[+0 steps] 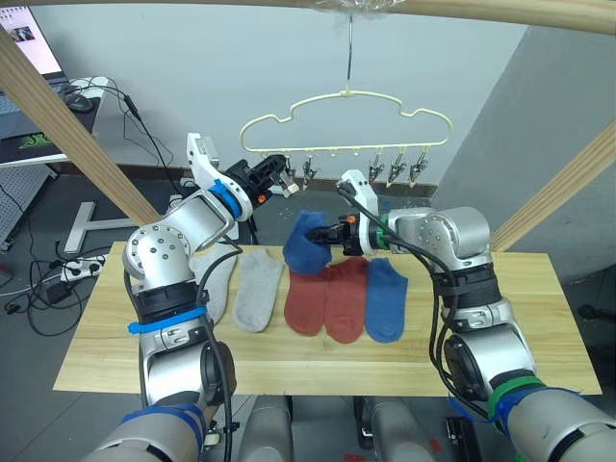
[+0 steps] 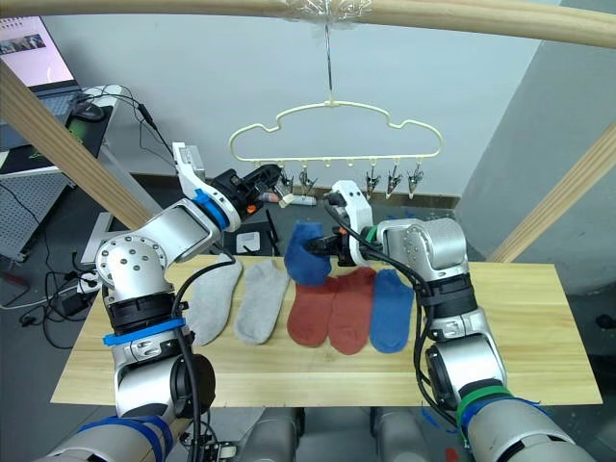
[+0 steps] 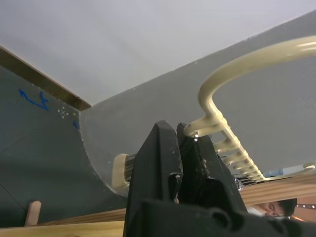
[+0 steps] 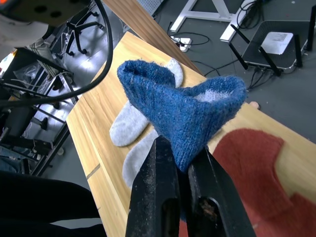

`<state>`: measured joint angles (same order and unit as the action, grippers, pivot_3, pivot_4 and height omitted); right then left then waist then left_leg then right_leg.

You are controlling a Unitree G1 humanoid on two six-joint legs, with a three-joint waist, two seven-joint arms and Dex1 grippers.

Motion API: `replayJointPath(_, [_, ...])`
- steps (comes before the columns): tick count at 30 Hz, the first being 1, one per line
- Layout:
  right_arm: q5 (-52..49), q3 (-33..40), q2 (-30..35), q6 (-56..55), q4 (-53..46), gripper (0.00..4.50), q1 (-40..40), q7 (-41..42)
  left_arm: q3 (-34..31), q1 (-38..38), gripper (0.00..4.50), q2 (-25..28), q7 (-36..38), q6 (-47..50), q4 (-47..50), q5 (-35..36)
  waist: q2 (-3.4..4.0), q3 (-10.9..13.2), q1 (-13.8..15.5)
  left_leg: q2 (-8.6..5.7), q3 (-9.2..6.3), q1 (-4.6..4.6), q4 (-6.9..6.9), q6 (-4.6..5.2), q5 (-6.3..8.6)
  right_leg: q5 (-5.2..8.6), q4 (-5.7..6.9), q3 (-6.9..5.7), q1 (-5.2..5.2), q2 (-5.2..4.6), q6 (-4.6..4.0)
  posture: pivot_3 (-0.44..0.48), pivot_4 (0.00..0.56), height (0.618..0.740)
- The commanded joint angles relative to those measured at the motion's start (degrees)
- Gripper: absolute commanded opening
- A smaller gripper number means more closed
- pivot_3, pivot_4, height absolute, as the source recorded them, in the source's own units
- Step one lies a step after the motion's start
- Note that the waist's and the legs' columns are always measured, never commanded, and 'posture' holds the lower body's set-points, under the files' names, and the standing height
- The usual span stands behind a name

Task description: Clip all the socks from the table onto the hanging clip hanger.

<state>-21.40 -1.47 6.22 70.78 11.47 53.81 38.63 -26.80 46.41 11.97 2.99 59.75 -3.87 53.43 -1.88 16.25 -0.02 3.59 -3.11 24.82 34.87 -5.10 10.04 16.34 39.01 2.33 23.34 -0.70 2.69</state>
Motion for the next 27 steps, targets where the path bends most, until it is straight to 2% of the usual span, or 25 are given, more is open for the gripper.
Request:
replayJointPath(1, [-0.96, -0.64, -0.42, -2.78, 1.87, 0.08, 2.53, 0.16, 0.40, -0.12, 0.00, 0.22, -0.29, 0.16, 2.19, 1.30, 0.00, 0.00, 0.03, 0.00, 0.00, 0.00, 0.00, -0.01, 0.00, 0.00, 0.00, 0.00, 0.00, 0.00, 0.00, 0.126, 0.196, 0.740])
replayJointPath(16, [-0.34, -1.93, 0.29, -9.73, 15.03, 0.08, 10.36, 2.09, 1.53, -2.00, 0.00, 0.30, -0.15, 0.24, 4.53, 2.20, -0.05, -0.08, 0.39, 0.00, 0.01, 0.02, -0.01, -0.18, -0.10, -0.01, 0.02, -0.01, 0.02, -0.01, -0.01, 0.156, 0.183, 0.740])
replayJointPath(27, [-0.11, -2.09, 0.78, -12.05, 18.75, 0.08, 13.61, 3.69, 3.11, -3.55, 0.00, 0.72, 0.93, -0.21, 5.56, 0.99, -0.06, -0.11, 0.56, 0.00, 0.01, 0.02, -0.01, -0.19, -0.11, -0.02, 0.04, -0.02, 0.03, -0.02, -0.02, 0.162, 0.181, 0.740])
